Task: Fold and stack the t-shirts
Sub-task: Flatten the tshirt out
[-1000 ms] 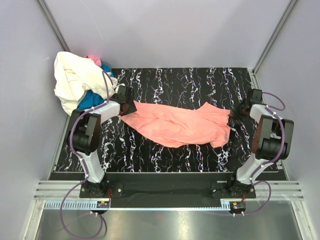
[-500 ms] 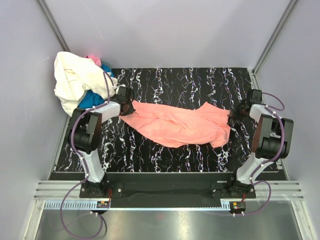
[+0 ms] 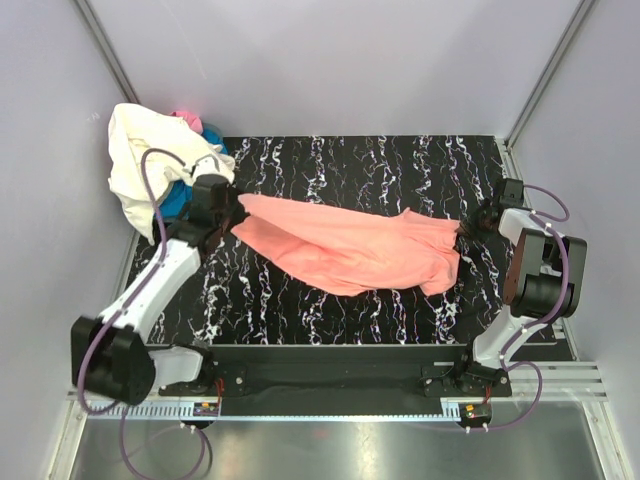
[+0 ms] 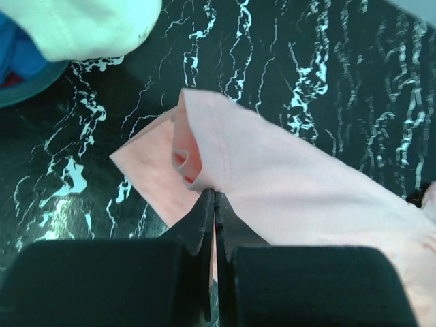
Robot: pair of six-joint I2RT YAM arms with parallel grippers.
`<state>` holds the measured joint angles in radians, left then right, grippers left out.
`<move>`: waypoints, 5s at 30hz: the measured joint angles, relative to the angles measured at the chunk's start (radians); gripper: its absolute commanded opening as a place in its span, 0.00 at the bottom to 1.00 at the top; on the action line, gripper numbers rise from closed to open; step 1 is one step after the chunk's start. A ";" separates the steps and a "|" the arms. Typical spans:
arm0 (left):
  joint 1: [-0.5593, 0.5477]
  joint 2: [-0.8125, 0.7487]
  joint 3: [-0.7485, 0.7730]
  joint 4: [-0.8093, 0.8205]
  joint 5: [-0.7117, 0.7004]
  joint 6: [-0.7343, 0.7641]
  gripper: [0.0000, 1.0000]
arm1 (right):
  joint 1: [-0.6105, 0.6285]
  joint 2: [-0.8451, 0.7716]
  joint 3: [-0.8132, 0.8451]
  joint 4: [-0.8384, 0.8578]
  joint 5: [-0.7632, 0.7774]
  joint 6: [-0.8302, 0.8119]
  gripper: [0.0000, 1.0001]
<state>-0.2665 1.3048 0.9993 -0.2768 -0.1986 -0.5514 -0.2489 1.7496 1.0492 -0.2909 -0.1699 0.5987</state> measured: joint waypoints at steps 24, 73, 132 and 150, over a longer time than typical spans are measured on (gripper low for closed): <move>-0.031 -0.867 -0.351 -0.276 -0.191 -0.130 0.85 | 0.004 -0.054 -0.042 0.039 0.019 0.010 0.00; -0.089 -0.177 -0.396 0.279 0.007 -0.031 0.71 | 0.004 -0.073 -0.071 0.082 -0.045 0.012 0.00; -0.180 -0.834 -0.063 -0.005 0.074 0.119 0.00 | 0.055 -0.801 0.182 -0.134 -0.200 -0.005 0.00; -0.180 -0.972 0.186 0.267 0.241 0.422 0.00 | 0.055 -1.042 0.710 -0.116 -0.050 -0.139 0.00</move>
<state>-0.4469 0.3332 1.1851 -0.0093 0.0425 -0.1291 -0.1944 0.7074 1.7592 -0.4065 -0.2199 0.4595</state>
